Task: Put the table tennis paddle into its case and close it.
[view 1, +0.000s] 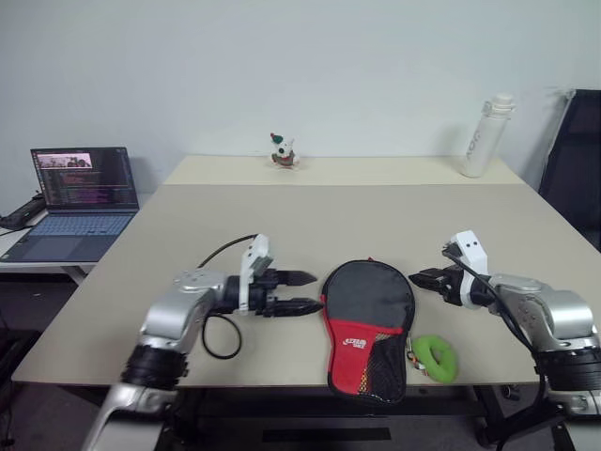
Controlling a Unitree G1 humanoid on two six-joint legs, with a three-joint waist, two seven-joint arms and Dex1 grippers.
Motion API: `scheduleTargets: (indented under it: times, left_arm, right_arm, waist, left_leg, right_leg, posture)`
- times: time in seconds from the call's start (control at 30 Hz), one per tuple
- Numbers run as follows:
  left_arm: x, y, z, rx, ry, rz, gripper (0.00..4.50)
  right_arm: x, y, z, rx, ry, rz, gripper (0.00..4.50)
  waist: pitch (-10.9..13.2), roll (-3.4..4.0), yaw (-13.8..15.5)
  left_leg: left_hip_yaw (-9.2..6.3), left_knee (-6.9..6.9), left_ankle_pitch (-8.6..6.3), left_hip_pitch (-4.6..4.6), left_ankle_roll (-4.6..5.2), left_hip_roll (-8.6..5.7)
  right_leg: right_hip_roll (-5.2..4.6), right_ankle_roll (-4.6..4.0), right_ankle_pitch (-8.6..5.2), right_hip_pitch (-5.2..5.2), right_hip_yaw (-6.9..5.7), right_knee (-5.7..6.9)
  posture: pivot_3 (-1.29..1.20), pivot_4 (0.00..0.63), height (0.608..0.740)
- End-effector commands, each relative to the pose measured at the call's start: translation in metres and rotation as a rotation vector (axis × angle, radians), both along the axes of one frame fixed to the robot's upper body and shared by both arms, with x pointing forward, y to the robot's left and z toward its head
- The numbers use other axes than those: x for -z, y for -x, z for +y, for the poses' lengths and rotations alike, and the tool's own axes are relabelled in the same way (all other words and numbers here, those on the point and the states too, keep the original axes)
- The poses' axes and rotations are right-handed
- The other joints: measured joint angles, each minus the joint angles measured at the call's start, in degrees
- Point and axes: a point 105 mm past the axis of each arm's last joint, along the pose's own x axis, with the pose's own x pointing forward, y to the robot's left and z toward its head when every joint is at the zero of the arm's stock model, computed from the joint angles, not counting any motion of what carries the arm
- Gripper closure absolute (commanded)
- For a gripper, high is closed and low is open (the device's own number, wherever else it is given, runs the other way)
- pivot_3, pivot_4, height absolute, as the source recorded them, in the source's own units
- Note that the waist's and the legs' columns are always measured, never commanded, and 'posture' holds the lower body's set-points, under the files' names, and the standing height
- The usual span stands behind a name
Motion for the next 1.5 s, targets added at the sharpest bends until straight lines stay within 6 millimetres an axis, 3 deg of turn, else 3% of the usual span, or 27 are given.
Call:
scheduleTargets:
  times: [0.03, 0.27, 0.5, 0.67, 1.07, 1.27, 1.5]
  left_arm:
    - [-0.013, 0.012, 0.003, -0.003, 0.011, -0.034, 0.83]
    - [-0.008, 0.018, 0.002, -0.05, 0.006, -0.032, 0.83]
    - [-0.007, 0.018, 0.005, -0.074, -0.002, -0.04, 0.83]
    - [-0.005, 0.018, 0.005, -0.081, -0.007, -0.043, 0.83]
    - [-0.001, 0.018, 0.002, -0.083, -0.019, -0.049, 0.83]
    - [-0.001, 0.017, 0.001, -0.083, -0.02, -0.05, 0.83]
    - [0.0, 0.017, -0.001, -0.08, -0.019, -0.048, 0.83]
  right_arm:
    - [-0.009, -0.012, 0.007, -0.009, -0.001, -0.068, 2.73]
    - [0.01, -0.022, 0.016, -0.012, 0.012, -0.025, 2.73]
    - [0.012, -0.022, 0.025, -0.056, -0.011, 0.004, 4.44]
    - [0.007, -0.028, 0.033, -0.083, 0.009, -0.024, 4.44]
    - [-0.027, -0.063, 0.071, -0.148, 0.011, -0.13, 4.44]
    - [-0.026, -0.069, 0.08, -0.164, 0.028, -0.136, 4.44]
    - [-0.012, -0.073, 0.075, -0.127, 0.072, -0.104, 4.44]
  waist:
    - [0.0, 0.0, 0.5]
    - [0.0, -0.01, 0.6]
    - [0.0, -0.01, 0.4]
    - [0.0, -0.01, 0.2]
    - [0.0, 0.0, -0.8]
    - [0.0, 0.01, -0.7]
    - [0.0, 0.01, -0.7]
  left_leg:
    - [0.0, 0.01, 0.0, 0.0, 0.0, -0.01]
    - [0.0, 0.02, 0.0, 0.0, 0.0, -0.02]
    - [0.05, 0.01, 0.0, 0.17, 0.0, 0.01]
    - [0.11, -0.03, 0.0, 0.23, 0.0, 0.03]
    - [0.25, -0.05, 0.0, 0.39, 0.0, 0.16]
    - [0.23, -0.06, 0.0, 0.37, 0.0, 0.13]
    - [0.24, -0.07, 0.0, 0.38, 0.0, 0.13]
  right_leg:
    - [0.0, 0.0, 0.0, 0.01, 0.0, 0.0]
    - [-0.02, -0.01, 0.01, 0.06, 0.0, -0.04]
    - [0.0, -0.02, 0.01, 0.1, 0.04, 0.02]
    - [0.02, -0.04, 0.0, 0.11, 0.09, 0.05]
    - [0.1, -0.2, 0.09, 0.13, 0.17, 0.1]
    - [0.09, -0.22, 0.11, 0.13, 0.18, 0.09]
    - [0.09, -0.36, 0.19, 0.13, 0.18, 0.1]
  posture:
    - [0.0, 0.15, 0.74]
    - [0.0, 0.15, 0.74]
    - [0.0, 0.15, 0.74]
    - [0.0, 0.15, 0.74]
    - [0.0, 0.15, 0.74]
    - [0.0, 0.15, 0.74]
    - [0.0, 0.15, 0.74]
